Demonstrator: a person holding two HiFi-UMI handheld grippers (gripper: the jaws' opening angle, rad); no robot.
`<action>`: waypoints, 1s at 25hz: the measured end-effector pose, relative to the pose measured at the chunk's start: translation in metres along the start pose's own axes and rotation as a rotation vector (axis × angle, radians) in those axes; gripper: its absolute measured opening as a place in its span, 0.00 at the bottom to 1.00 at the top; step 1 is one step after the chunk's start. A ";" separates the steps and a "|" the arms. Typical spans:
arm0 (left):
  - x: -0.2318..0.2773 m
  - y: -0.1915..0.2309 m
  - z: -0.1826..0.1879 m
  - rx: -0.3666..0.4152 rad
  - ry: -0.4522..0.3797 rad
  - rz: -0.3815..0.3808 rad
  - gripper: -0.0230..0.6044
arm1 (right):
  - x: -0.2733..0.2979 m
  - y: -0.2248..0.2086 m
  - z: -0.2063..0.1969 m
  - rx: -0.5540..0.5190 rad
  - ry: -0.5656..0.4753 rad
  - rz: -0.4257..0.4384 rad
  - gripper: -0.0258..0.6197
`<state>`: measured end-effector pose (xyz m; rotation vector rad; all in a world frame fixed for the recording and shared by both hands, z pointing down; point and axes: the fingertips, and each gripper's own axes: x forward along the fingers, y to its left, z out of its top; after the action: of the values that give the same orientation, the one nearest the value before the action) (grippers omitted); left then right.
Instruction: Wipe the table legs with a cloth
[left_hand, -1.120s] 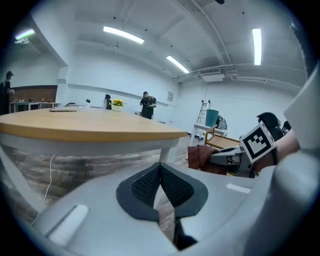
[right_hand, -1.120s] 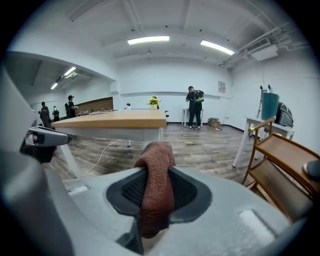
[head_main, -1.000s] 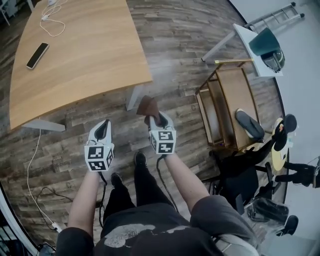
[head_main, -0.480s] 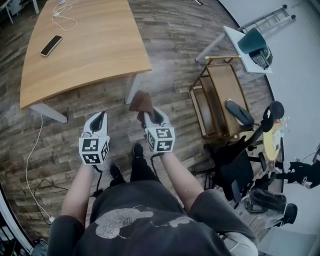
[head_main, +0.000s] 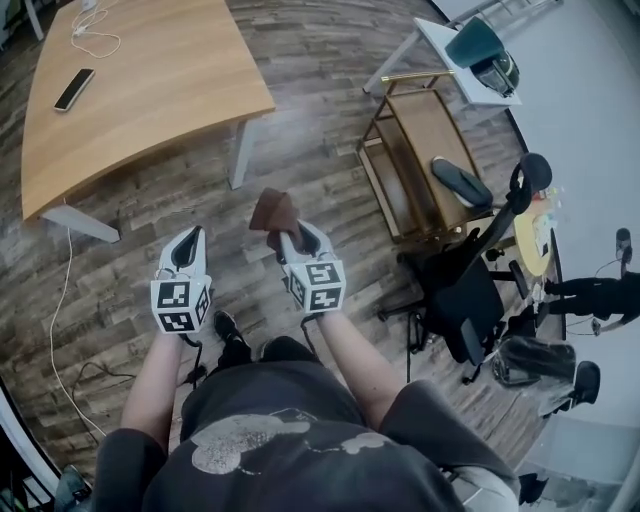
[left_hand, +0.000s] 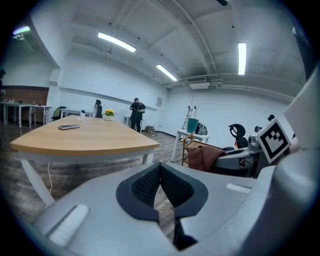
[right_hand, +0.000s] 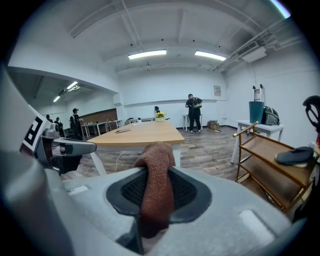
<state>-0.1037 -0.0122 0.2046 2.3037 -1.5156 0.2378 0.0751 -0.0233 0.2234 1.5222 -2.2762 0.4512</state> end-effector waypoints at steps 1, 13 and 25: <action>-0.003 -0.007 0.000 0.011 -0.003 -0.002 0.07 | -0.004 -0.002 -0.001 0.007 -0.005 0.004 0.17; -0.079 -0.097 -0.036 0.025 -0.013 0.056 0.07 | -0.105 -0.005 -0.033 0.026 -0.078 0.092 0.17; -0.180 -0.181 -0.071 -0.006 -0.061 0.153 0.07 | -0.206 -0.001 -0.079 0.002 -0.087 0.189 0.17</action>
<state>-0.0081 0.2323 0.1698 2.2107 -1.7231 0.2041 0.1580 0.1799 0.1968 1.3577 -2.5004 0.4455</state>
